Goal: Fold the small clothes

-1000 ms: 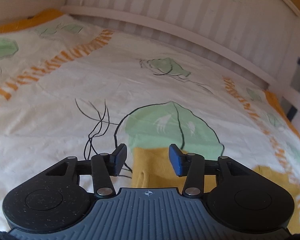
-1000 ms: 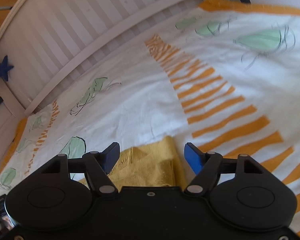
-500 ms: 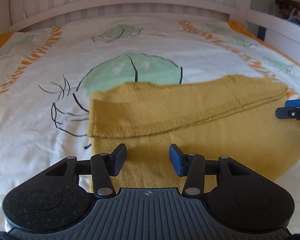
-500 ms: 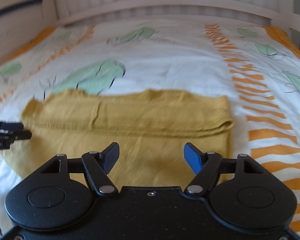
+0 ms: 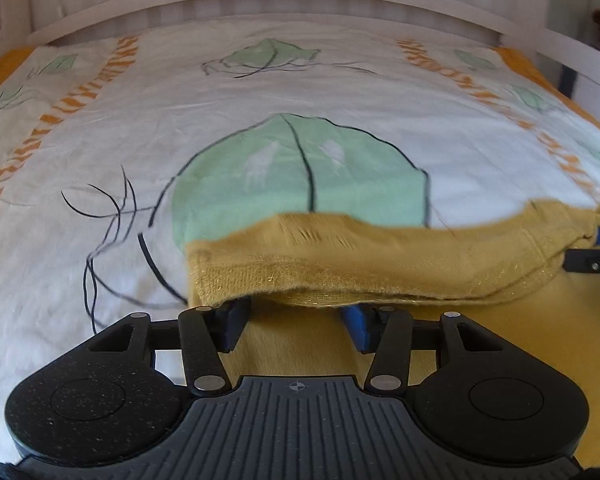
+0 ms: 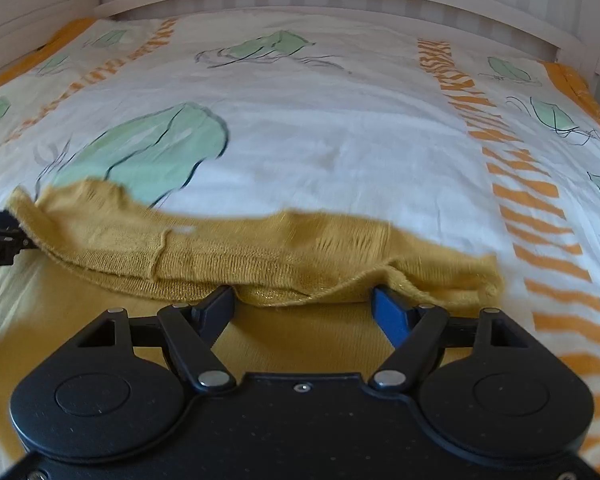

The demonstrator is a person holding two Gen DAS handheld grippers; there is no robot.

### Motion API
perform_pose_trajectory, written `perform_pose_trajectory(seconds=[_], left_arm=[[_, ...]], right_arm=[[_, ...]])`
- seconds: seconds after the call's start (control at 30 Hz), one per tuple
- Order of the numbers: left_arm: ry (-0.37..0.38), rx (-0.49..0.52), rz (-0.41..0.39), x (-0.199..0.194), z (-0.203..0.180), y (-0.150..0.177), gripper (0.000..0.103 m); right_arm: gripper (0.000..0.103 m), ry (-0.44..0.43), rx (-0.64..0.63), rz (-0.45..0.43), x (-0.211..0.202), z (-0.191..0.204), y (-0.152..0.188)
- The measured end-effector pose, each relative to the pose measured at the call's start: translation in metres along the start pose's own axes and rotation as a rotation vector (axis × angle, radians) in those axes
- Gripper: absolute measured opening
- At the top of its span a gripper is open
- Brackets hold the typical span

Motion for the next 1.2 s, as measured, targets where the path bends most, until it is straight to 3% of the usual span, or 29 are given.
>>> perform_pose_trajectory(seconds=[0.2, 0.37, 0.53, 0.7, 0.8, 0.87, 1.0, 1.2], left_arm=[[-0.041, -0.073, -0.021, 0.004, 0.019, -0.022, 0.048], [-0.034, -0.097, -0.04, -0.012, 0.018, -0.024, 0.049], [-0.026, -0.056, 0.004, -0.022, 0.0, -0.007, 0.062], [-0.07, 0.017, 0.087, -0.008, -0.01, 0.018, 0.08], [-0.109, 0.0, 0.071, -0.005, -0.004, 0.022, 0.097], [-0.107, -0.044, 0.081, -0.003, 0.001, 0.025, 0.103], [-0.06, -0.128, 0.086, 0.001, 0.009, 0.031, 0.103], [-0.051, -0.144, 0.077, 0.001, 0.009, 0.033, 0.103]], right_arm=[[0.078, 0.026, 0.095, -0.023, 0.009, -0.019, -0.02], [0.078, -0.012, 0.092, -0.061, -0.009, -0.011, -0.021], [0.083, -0.053, 0.036, -0.044, -0.013, 0.017, -0.005], [0.089, -0.018, -0.019, -0.017, -0.001, 0.032, 0.013], [0.096, -0.006, -0.01, -0.027, 0.001, 0.032, 0.016], [0.101, -0.001, -0.007, -0.032, 0.002, 0.031, 0.019], [0.102, -0.003, -0.002, -0.06, 0.003, 0.03, 0.023], [0.103, 0.002, -0.004, -0.101, 0.003, 0.031, 0.026]])
Point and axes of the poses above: each gripper's, at about its wrist camera, not at the fingertips, and x roughly the way its jaws point, z to its left, y to its underside, the point moved 10 cm from there along x, roughly the way its jaws point, and after that the axes turned 3 degrees about x, right-handed, at the moved point
